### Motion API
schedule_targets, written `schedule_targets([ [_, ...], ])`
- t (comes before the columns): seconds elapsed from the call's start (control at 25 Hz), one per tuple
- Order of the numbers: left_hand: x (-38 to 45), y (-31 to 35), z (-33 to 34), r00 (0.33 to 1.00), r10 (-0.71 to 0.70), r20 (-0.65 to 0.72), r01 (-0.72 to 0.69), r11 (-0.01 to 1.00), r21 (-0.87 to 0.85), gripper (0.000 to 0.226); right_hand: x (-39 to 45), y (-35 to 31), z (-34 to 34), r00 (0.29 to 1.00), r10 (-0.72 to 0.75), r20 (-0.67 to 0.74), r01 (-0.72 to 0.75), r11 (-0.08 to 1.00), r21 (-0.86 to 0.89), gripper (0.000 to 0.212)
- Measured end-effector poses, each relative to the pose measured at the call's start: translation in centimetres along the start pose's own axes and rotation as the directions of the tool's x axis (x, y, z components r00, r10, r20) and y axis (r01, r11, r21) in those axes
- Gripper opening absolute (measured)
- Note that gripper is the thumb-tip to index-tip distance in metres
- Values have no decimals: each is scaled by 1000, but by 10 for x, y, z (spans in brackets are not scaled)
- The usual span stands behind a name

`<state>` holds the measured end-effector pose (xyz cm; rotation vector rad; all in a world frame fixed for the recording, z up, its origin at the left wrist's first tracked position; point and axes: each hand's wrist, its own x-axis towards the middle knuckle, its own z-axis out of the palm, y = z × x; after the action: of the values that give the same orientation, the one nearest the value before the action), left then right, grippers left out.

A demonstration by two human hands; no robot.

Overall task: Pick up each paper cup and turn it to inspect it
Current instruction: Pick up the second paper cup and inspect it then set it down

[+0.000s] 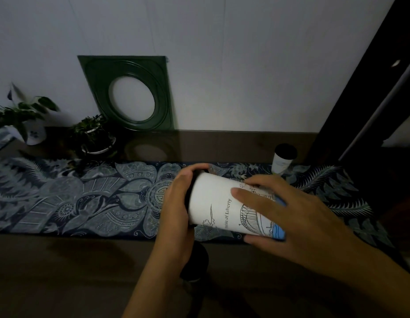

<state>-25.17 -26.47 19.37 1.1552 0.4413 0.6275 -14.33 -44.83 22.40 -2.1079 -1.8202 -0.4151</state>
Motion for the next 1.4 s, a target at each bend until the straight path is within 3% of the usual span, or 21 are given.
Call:
schedule_targets([
  [0.08, -4, 1, -1, 993, 101, 62, -102, 995, 15, 41, 0, -4, -2, 979, 200, 32, -201, 936, 288, 71],
  [0.16, -7, 3, -2, 971, 209, 115, -219, 973, 75, 38, 5, -13, -11, 845, 438, 306, -494, 425, 758, 61],
  [0.24, -10, 3, -1, 962, 242, 130, -256, 960, 112, 35, 3, -11, -11, 693, 432, 577, -603, -91, 792, 45],
  [0.28, -12, 3, -1, 965, 234, 123, -247, 963, 104, 33, 2, -11, -12, 662, 394, 638, -622, -186, 761, 40],
  [0.36, -13, 2, 0, 979, 186, 87, -193, 978, 77, 32, 2, -12, -16, 725, 405, 556, -604, -11, 797, 43],
  [0.4, -13, 3, 1, 988, 142, 56, -145, 987, 63, 32, 1, -12, -16, 821, 392, 415, -549, 344, 762, 56],
  [0.44, -13, 4, 2, 996, 89, 23, -90, 995, 47, 31, 0, -9, -15, 917, 318, 241, -399, 745, 535, 67],
  [0.48, -12, 4, 3, 999, 40, -3, -39, 999, 37, 30, -1, -7, -13, 980, 179, 90, -194, 958, 212, 74],
  [0.52, -13, 5, 3, 1000, 11, -10, -10, 999, 36, 31, -2, -6, -13, 999, 34, -3, -34, 999, 17, 77],
  [0.56, -13, 5, 3, 1000, 11, 7, -11, 999, 32, 32, -5, -5, -13, 999, -23, -39, 23, 1000, -7, 76],
  [0.64, -17, 6, 1, 995, 71, 77, -72, 997, 16, 37, -5, -10, -16, 985, 169, -40, -151, 947, 284, 70],
  [0.72, -21, 7, 0, 983, 141, 114, -146, 989, 37, 39, -2, -22, -18, 872, 457, 178, -434, 549, 715, 60],
  [0.8, -23, 7, 0, 981, 169, 96, -177, 981, 81, 34, -3, -27, -14, 726, 524, 446, -590, 141, 795, 50],
  [0.88, -23, 5, -1, 987, 151, 52, -156, 983, 98, 33, -3, -30, -11, 686, 442, 578, -641, -9, 767, 51],
  [0.92, -24, 6, 0, 992, 124, 28, -126, 988, 92, 33, -3, -31, -14, 714, 413, 566, -634, 39, 772, 55],
  [0.96, -24, 7, 0, 996, 84, 2, -84, 994, 73, 31, -5, -30, -16, 792, 387, 472, -587, 271, 763, 63],
  [1.04, -25, 8, 1, 999, -20, -36, 21, 1000, 22, 29, -7, -23, -16, 955, 218, 201, -278, 893, 354, 77],
  [1.08, -25, 7, 2, 997, -61, -39, 61, 998, 0, 31, -7, -23, -12, 990, 106, 97, -117, 986, 121, 80],
  [1.16, -26, 6, 4, 996, -87, -24, 86, 995, -46, 35, -10, -26, -8, 998, 42, 40, -44, 998, 39, 80],
  [1.32, -30, 2, 5, 1000, -17, 6, 17, 1000, 5, 32, -14, -38, -3, 961, 274, 45, -276, 924, 263, 81],
  [1.4, -31, 0, 4, 1000, 26, 17, -27, 999, 46, 33, -13, -42, -5, 900, 414, 138, -428, 781, 455, 82],
])
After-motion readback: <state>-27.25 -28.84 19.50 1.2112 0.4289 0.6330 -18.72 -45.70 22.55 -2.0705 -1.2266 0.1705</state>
